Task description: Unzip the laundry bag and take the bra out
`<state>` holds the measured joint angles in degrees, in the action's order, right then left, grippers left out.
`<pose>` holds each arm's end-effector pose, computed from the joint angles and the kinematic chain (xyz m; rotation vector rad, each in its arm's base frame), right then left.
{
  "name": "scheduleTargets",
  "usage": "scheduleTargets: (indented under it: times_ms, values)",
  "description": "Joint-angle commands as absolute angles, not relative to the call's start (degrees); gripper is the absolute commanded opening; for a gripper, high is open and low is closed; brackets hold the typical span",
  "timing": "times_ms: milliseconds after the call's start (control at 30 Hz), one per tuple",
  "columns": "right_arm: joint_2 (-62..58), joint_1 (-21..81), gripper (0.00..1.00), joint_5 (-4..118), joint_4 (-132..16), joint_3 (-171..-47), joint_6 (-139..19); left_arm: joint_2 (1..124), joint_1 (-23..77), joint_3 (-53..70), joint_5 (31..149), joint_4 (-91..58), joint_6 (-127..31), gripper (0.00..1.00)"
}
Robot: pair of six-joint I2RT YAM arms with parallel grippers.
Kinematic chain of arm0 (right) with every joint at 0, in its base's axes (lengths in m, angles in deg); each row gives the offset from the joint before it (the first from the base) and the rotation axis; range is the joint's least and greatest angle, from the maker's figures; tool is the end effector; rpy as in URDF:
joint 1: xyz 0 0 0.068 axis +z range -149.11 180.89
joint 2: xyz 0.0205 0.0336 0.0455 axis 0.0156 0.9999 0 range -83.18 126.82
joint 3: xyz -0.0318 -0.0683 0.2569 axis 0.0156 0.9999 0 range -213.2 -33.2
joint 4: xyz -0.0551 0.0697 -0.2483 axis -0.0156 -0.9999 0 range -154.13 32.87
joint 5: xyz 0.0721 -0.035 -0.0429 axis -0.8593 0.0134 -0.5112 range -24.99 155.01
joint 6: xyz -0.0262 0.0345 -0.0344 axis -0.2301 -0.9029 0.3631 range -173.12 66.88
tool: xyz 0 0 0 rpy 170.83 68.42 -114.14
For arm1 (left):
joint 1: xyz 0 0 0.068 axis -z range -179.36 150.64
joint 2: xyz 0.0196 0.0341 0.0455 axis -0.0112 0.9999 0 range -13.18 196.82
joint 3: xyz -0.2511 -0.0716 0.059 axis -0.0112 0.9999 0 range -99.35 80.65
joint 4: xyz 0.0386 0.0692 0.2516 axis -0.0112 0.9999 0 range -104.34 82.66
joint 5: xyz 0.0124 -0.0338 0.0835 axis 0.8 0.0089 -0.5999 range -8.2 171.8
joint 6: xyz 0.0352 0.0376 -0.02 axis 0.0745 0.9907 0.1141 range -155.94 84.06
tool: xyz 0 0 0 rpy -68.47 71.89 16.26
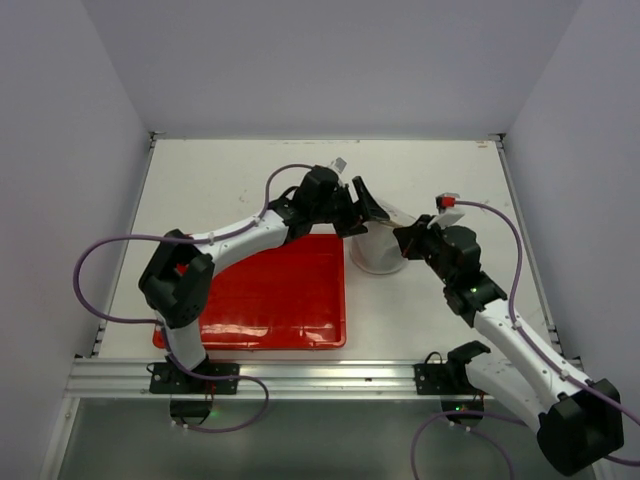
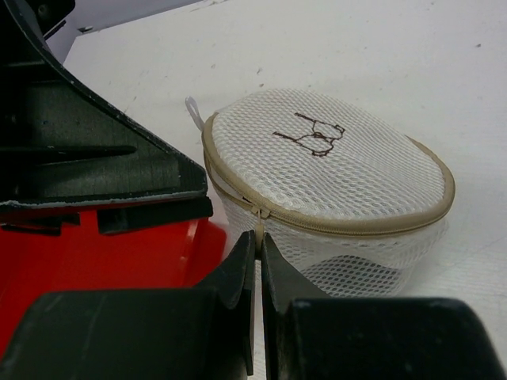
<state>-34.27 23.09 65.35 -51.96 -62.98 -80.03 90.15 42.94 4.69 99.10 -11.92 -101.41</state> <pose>0.1960 0.0798 0.2571 0.0806 1.8542 0.5980 0.3048 -0.2926 0.2502 -0.2757 2.4009 -1.3435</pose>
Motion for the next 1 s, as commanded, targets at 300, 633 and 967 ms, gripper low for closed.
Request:
scheduleTargets:
  times_ms: [300,633,967]
  values:
    - [-33.7,25.5,0.0,66.9,-48.4,-63.8,-78.8,93.8,43.8,-1.0,97.9,-13.4,-101.6,0.71]
    - [-34.6,25.7,0.0,69.1,-50.6,-63.7,-76.8,94.2,41.4,0.7,101.1,-20.3,-100.3,0.03]
    - [-35.8,25.4,0.0,77.0,-53.6,-62.2,-73.1,93.4,34.5,4.7,111.2,-26.3,-99.0,0.0]
